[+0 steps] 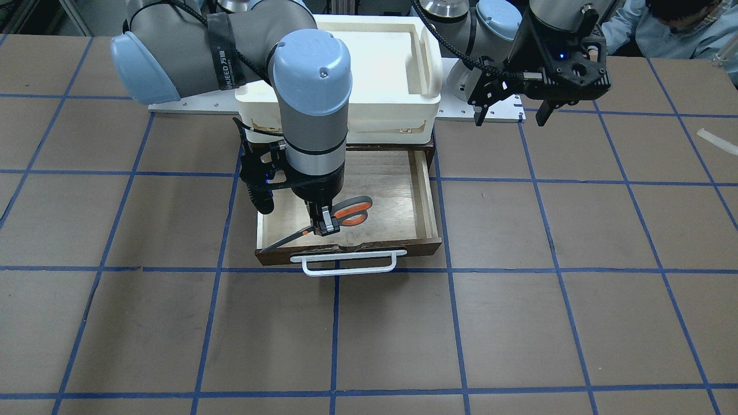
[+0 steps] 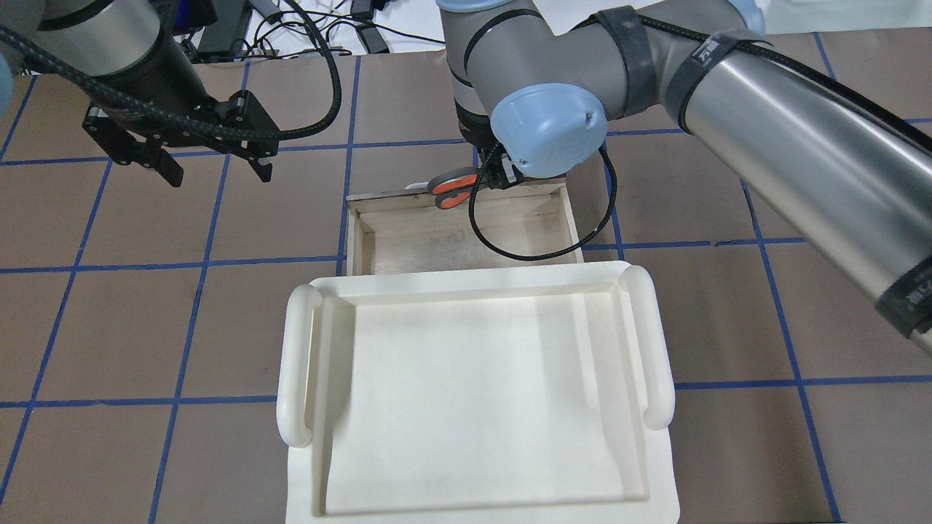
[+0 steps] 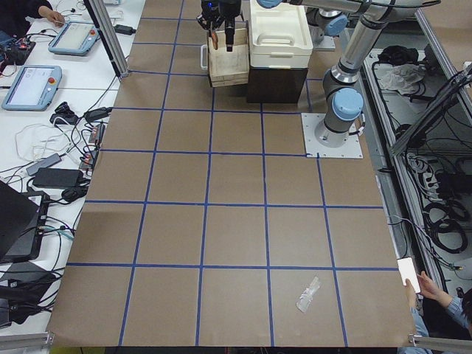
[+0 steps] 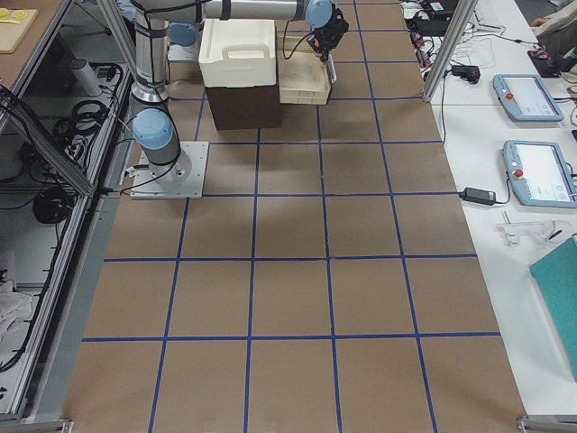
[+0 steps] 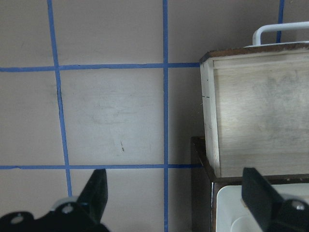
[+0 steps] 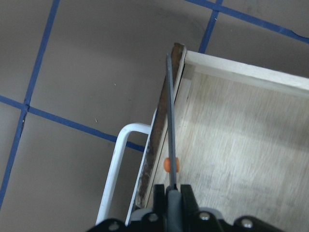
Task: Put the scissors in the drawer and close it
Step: 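Lower the scissors into the open drawer with the right gripper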
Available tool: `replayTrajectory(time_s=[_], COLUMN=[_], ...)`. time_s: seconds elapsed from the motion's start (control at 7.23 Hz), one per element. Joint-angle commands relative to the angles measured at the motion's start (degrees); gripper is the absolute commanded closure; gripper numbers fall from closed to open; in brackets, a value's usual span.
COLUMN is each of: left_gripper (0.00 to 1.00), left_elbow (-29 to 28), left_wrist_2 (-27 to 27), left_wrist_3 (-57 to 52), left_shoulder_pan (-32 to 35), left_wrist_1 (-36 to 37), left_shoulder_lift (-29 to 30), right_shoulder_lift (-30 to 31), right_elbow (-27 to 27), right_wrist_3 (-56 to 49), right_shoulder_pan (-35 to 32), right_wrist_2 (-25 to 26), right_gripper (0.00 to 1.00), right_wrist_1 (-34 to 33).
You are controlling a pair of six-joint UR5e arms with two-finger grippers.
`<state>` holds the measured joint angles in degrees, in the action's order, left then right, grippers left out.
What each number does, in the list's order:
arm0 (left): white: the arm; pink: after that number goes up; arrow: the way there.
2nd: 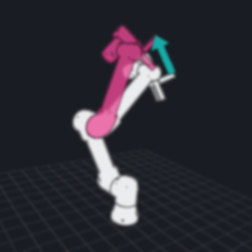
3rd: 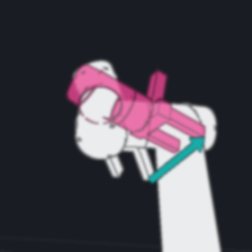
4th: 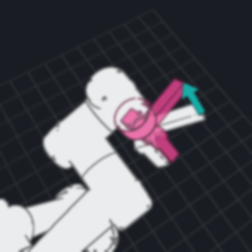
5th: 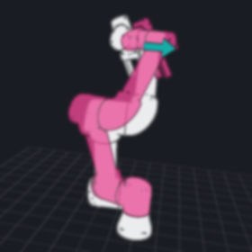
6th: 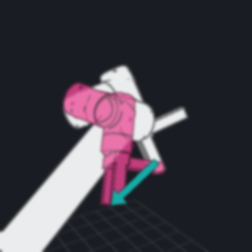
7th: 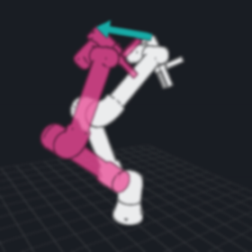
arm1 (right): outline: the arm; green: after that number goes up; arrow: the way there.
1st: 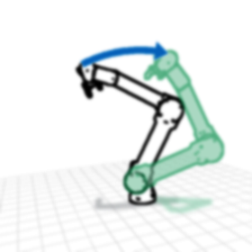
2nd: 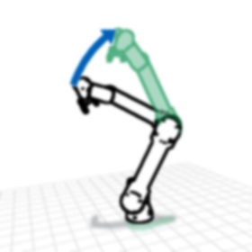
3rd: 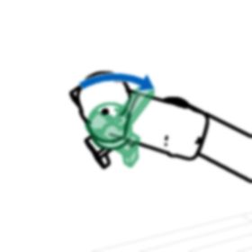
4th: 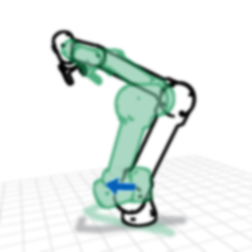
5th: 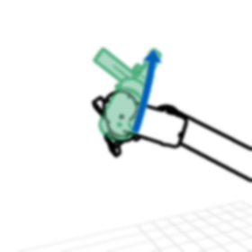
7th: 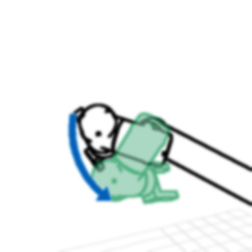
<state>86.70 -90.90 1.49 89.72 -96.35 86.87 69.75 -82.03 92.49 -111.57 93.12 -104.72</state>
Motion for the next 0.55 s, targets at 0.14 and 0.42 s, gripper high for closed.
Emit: replayTrajectory(time_s=[0.14,0.42], left_gripper=[0.0,0.0], left_elbow=[0.1,0.5], left_wrist_2=[0.0,0.0], left_wrist_3=[-0.2,-0.3], left_shoulder_pan=[-0.5,-0.4], left_wrist_1=[-0.7,-0.7], left_shoulder_lift=[-0.4,-0.8], right_shoulder_lift=[-1.0,-2.1], right_elbow=[-0.3,-0.3], right_wrist_3=[6.5,8.0], right_shoulder_pan=[-2.3,-2.3], right_wrist_2=[-3.0,-3.6], right_gripper=[0.98,0.96], right_wrist_1=[0.2,1.3])
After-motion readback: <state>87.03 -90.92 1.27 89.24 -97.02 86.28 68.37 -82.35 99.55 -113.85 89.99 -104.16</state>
